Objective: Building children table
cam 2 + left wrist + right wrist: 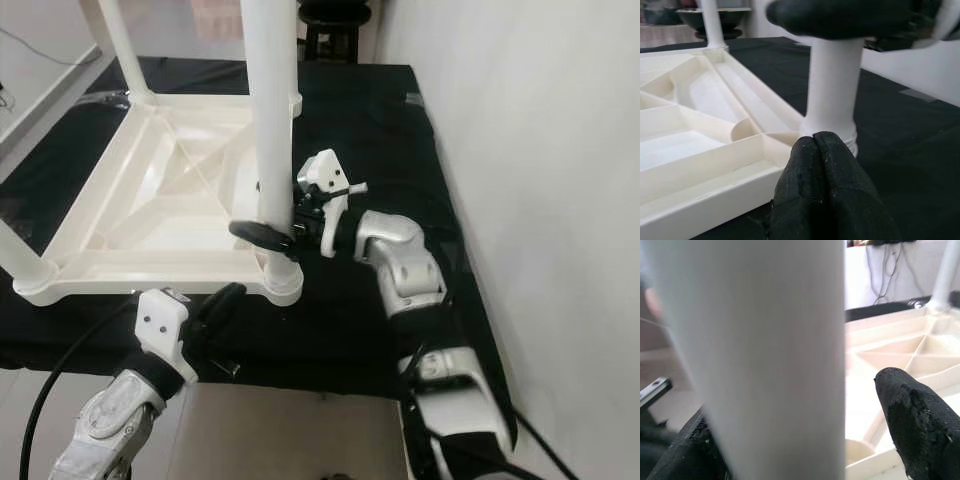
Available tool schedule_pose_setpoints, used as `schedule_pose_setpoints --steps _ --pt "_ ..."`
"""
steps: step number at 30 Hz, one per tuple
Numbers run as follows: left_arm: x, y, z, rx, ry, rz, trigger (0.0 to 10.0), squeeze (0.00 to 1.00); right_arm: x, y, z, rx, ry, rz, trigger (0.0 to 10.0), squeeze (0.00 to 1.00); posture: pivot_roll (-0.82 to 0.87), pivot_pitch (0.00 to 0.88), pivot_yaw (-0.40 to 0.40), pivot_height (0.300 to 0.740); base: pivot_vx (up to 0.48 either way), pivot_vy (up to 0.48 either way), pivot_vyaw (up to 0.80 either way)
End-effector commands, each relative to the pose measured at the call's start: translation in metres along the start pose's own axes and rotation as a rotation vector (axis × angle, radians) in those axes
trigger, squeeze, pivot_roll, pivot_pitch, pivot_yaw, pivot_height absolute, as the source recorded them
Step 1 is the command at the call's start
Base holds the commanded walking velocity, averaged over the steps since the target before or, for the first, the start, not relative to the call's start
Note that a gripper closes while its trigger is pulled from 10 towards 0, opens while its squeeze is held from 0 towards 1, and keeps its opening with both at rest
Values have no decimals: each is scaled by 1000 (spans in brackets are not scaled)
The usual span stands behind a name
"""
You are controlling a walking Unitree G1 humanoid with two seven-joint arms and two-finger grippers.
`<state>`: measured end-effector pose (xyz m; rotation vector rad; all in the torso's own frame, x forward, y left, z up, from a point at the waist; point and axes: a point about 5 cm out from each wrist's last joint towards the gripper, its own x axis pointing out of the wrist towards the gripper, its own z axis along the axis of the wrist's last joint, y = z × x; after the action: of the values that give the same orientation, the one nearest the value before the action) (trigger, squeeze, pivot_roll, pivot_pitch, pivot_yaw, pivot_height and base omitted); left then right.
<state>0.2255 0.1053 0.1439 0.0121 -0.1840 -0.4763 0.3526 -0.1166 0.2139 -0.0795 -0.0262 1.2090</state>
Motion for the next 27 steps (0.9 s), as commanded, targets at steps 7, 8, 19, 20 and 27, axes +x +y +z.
schedule_pose_setpoints --steps 7,8,19,20,27 --pt "-3 1 -4 -11 17 4 10000 0 1 -6 -1 53 -23 50 0 0 98 92 -25 740 0 0 0" --pt "-3 1 -4 -11 17 4 10000 0 1 -6 -1 53 -23 50 0 0 98 92 -25 740 0 0 0" --pt "-2 1 -3 -12 15 2 10000 0 -14 -7 -10 53 -30 -20 0 0 82 104 -28 740 0 0 0" --pt "-2 1 -3 -12 15 2 10000 0 -14 -7 -10 53 -30 -20 0 0 82 104 -28 740 0 0 0" --pt "-1 4 -3 -9 13 10 10000 0 -6 14 -67 133 134 -688 0 0 74 113 -26 740 0 0 0"
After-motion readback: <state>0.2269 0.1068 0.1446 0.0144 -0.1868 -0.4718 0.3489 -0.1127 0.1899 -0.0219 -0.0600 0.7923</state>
